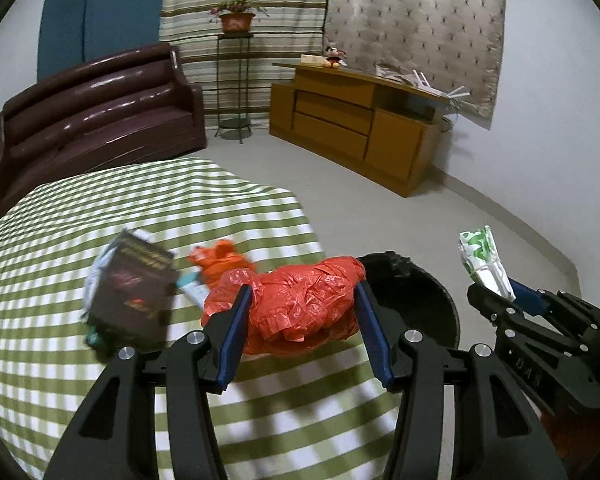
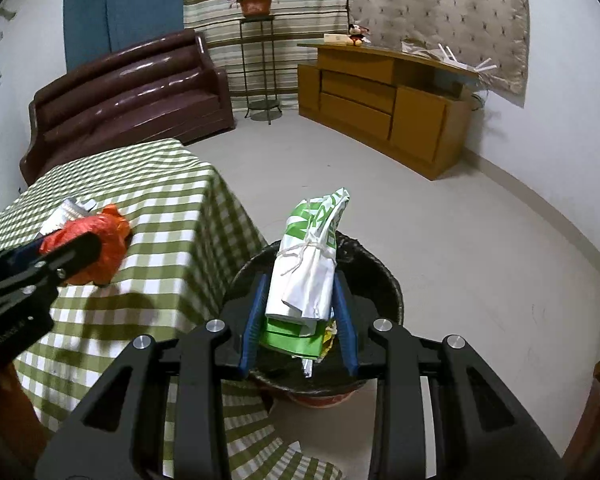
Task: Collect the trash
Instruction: 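Carry the red bag and white-green packet over the black bin with both tools, then open both tools to drop the packet and red bag into the bin, then move both open tools back over the dark brown box on the table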
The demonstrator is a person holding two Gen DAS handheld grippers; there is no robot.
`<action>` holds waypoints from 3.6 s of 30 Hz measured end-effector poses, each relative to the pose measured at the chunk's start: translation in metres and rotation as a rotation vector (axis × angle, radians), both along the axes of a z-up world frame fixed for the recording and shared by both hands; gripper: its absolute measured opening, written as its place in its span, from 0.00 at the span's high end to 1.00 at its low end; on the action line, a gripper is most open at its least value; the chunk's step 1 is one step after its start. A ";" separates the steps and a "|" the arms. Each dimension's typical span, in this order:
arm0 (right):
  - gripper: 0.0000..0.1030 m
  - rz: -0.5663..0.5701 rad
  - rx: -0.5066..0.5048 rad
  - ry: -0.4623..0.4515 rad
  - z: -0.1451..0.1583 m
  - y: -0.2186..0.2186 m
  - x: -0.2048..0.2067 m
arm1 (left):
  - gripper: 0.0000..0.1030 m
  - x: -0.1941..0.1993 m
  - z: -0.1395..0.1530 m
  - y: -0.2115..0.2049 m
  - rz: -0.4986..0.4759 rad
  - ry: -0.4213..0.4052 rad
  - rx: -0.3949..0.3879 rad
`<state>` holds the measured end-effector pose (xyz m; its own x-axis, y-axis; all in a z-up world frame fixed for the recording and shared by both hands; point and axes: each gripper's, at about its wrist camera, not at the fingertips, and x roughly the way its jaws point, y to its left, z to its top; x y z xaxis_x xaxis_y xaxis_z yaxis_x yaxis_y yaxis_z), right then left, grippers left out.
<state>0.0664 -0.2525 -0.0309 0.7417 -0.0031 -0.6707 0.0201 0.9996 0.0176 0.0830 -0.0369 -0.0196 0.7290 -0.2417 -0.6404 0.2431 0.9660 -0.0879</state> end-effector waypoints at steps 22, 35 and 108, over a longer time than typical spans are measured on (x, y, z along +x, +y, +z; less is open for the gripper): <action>0.69 -0.053 0.049 0.024 -0.023 -0.037 0.030 | 0.50 0.038 -0.023 -0.059 -0.068 0.041 0.045; 0.60 -0.067 0.073 0.032 -0.030 -0.043 0.038 | 0.43 0.052 -0.025 -0.065 -0.055 0.079 0.032; 0.60 -0.051 0.089 -0.008 -0.012 -0.028 0.031 | 0.35 0.030 0.001 -0.017 0.049 0.028 0.051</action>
<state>0.0976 -0.2804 -0.0429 0.7475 0.0177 -0.6640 0.0709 0.9918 0.1063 0.1131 -0.0542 -0.0182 0.7211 -0.1724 -0.6710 0.1931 0.9802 -0.0444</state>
